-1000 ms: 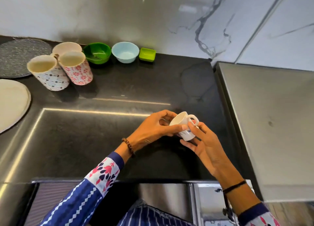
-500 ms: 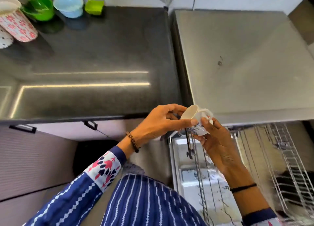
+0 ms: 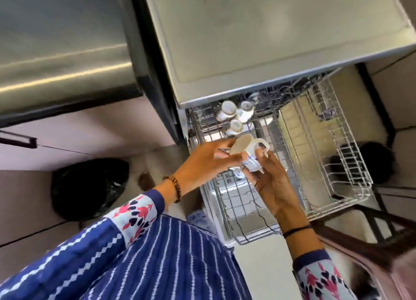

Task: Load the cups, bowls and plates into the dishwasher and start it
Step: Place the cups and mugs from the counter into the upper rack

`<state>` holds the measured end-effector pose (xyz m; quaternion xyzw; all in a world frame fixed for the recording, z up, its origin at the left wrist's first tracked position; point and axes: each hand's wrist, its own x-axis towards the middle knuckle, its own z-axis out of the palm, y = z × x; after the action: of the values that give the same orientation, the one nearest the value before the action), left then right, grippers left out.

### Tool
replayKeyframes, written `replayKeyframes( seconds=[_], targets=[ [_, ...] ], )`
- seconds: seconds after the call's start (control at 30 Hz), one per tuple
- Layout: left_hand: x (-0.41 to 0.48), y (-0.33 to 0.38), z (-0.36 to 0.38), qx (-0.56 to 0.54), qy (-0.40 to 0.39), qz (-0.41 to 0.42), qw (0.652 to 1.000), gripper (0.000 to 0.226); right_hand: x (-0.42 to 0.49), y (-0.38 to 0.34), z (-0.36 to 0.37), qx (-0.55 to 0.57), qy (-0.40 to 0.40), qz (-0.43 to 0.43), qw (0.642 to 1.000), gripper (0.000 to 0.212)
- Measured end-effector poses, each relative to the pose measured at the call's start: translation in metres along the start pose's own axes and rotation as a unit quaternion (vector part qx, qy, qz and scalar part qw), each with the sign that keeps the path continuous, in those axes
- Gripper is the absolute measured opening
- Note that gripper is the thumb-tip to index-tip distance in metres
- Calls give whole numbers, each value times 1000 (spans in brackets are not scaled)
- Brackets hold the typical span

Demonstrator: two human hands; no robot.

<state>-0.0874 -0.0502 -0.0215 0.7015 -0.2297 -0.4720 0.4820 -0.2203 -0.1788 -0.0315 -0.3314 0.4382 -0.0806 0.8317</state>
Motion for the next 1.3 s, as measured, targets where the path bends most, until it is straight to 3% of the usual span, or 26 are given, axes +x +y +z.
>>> replayKeyframes(
  seconds=[0.17,0.27,0.4,0.47,0.57,0.63,0.8,0.93,1.13,1.3],
  targets=[
    [42,-36,17,66,-54,-20,996,56,37,4,-36,-33,30,-11,999,28],
    [57,-51,16,167,-79,-14,983,62,63,-3,-52,-84,42,-34,995,15],
    [65,-67,4,237,-93,-33,966,60,107,-16,-65,-205,77,-90,972,40],
    [63,-74,-3,250,-103,-38,962,59,130,-20,-71,-318,107,-130,933,51],
    [60,-78,-7,247,-105,-24,963,55,157,-23,-73,-517,125,-206,821,55],
    [60,-80,-7,223,-99,-27,969,52,172,-21,-73,-584,115,-253,762,55],
    [63,-85,-7,197,-78,-24,977,47,200,-15,-66,-676,93,-272,679,50],
    [64,-85,-8,190,-77,-18,978,46,214,-7,-68,-713,56,-241,656,50],
    [66,-87,-9,183,-76,-11,980,46,220,-4,-64,-704,70,-238,666,52],
    [66,-89,-9,185,-72,-2,980,45,219,-5,-60,-718,40,-264,643,47]
  ],
)
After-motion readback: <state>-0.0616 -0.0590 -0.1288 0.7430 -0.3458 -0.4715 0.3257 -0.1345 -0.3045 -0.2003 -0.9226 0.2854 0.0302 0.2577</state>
